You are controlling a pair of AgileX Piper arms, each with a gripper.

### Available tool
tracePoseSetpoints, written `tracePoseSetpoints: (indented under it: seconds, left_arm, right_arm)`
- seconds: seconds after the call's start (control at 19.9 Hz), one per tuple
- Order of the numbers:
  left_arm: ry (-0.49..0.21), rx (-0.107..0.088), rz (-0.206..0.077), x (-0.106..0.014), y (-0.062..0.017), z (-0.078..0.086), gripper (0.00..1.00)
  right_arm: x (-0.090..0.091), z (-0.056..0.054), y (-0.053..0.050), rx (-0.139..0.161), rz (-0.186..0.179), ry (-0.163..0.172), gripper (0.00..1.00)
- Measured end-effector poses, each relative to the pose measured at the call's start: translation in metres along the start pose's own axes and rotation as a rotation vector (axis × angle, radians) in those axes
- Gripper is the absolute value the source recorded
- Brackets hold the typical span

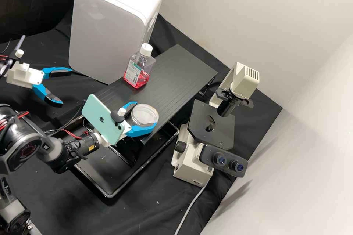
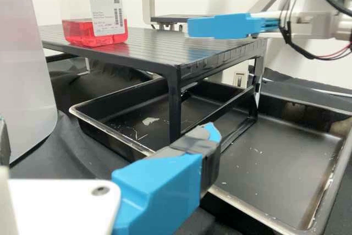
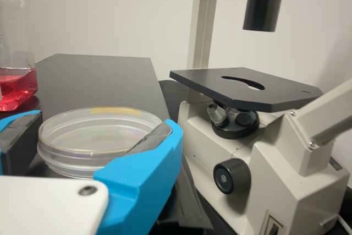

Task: Remove the lid from the petri dish

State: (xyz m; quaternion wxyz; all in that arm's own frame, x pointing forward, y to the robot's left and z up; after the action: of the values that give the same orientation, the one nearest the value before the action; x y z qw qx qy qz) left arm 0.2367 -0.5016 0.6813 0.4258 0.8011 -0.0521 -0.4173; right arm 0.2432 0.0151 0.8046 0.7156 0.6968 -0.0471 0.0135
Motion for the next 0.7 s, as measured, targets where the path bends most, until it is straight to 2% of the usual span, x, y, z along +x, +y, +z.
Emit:
tracePoseSetpoints:
  seconds: [0.35,0.4,0.7]
  left_arm:
    - [0.007,-0.003,0.003,0.0000,0.0003,-0.0006,1.00]
    - [0.007,-0.003,0.003,0.0000,0.0003,-0.0006,1.00]
    - [0.007,-0.003,0.003,0.0000,0.0003,-0.0006,1.00]
  right_arm:
    - [-0.0080,0.0027,-0.0004,0.000,-0.006,-0.013,0.00]
    - [-0.0082,0.0028,-0.0004,0.000,-0.007,-0.014,1.00]
    - [-0.0082,0.0029,-0.0003,0.001,-0.005,-0.015,1.00]
